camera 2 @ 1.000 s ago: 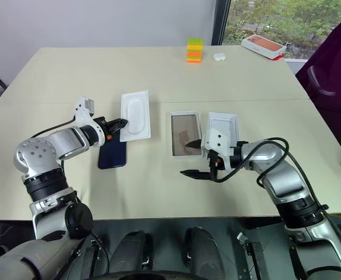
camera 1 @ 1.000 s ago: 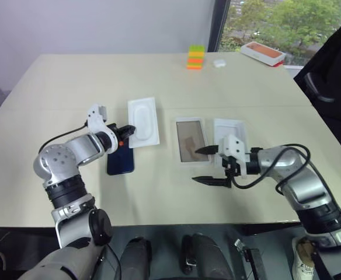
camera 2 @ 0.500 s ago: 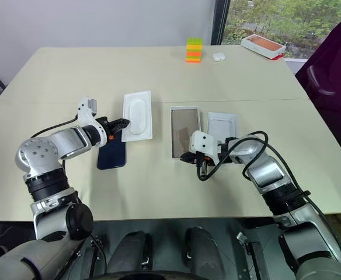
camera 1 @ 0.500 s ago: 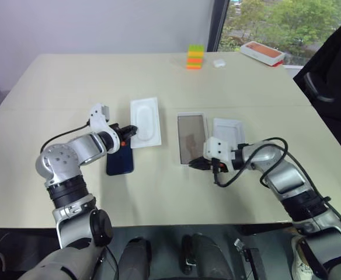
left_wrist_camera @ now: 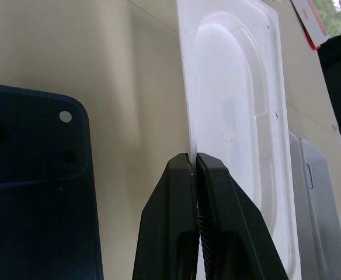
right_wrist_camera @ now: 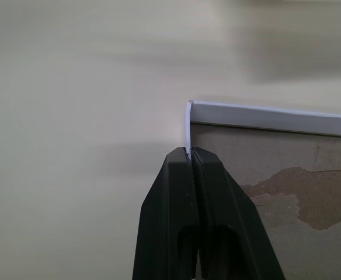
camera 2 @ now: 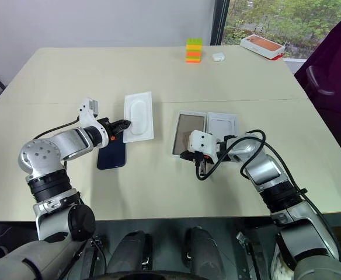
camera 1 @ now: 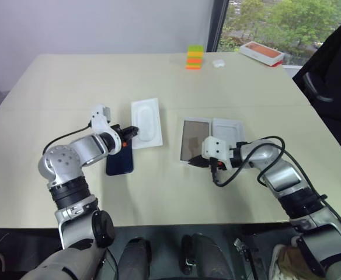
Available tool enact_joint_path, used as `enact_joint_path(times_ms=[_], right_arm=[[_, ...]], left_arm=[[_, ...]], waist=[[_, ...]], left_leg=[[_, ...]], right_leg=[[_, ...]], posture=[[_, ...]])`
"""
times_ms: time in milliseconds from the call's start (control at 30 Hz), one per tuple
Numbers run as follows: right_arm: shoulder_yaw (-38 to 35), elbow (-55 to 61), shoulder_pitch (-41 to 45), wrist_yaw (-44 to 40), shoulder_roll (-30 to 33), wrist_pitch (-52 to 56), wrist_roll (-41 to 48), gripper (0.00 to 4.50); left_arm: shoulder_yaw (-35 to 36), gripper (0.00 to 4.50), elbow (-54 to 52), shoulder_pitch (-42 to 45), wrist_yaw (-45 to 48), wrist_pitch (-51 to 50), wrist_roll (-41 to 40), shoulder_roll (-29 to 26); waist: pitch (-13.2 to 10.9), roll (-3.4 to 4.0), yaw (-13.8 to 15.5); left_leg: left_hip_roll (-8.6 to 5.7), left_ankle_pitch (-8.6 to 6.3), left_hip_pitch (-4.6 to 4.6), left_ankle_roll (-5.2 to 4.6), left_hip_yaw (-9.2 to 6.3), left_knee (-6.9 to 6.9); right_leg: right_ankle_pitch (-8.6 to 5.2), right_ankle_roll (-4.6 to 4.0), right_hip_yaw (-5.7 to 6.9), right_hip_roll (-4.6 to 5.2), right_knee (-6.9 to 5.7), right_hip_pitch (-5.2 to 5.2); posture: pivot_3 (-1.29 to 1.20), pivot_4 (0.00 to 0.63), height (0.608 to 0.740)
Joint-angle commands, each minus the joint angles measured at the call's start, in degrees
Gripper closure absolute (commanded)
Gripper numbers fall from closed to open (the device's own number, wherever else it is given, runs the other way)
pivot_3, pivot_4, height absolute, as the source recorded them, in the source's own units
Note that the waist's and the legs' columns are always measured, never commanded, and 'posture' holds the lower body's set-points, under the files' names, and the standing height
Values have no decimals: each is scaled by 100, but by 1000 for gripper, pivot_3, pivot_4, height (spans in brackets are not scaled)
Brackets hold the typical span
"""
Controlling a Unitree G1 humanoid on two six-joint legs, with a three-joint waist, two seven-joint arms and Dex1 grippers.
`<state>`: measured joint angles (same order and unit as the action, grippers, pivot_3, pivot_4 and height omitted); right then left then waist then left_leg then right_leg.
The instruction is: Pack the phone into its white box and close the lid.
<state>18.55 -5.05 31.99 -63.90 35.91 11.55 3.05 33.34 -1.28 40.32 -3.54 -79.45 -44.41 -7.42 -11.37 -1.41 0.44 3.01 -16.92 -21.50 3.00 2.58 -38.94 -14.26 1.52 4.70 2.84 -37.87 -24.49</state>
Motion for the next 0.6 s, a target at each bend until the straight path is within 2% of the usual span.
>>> enact_joint_path(times_ms=[33, 300, 600], right_arm=[[184, -236, -64, 45, 33, 14, -325, 4448], [286, -121, -153, -68, -18, 163, -326, 4448], [-89, 888, -188, -520, 76, 802, 447, 4448]], left_arm=[[-28, 4500, -189, 51, -14, 59, -52, 13], [-7, 4500, -198, 55, -48, 35, -65, 22], [31, 4500, -151, 115, -57, 52, -72, 20]], waist=[[1, -1, -3], [5, -8, -7], [4, -8, 3]], left_leg=[[0, 0, 1, 0, 0, 0], [0, 0, 6, 0, -1, 0], [0, 0, -1, 0, -4, 7]], right_leg=[[0, 0, 0, 0, 0, 1], [-2, 5, 0, 0, 0, 5], [0, 1, 3, 0, 6, 2]], posture=[[0, 150, 740], [0, 150, 740], [0, 150, 740]])
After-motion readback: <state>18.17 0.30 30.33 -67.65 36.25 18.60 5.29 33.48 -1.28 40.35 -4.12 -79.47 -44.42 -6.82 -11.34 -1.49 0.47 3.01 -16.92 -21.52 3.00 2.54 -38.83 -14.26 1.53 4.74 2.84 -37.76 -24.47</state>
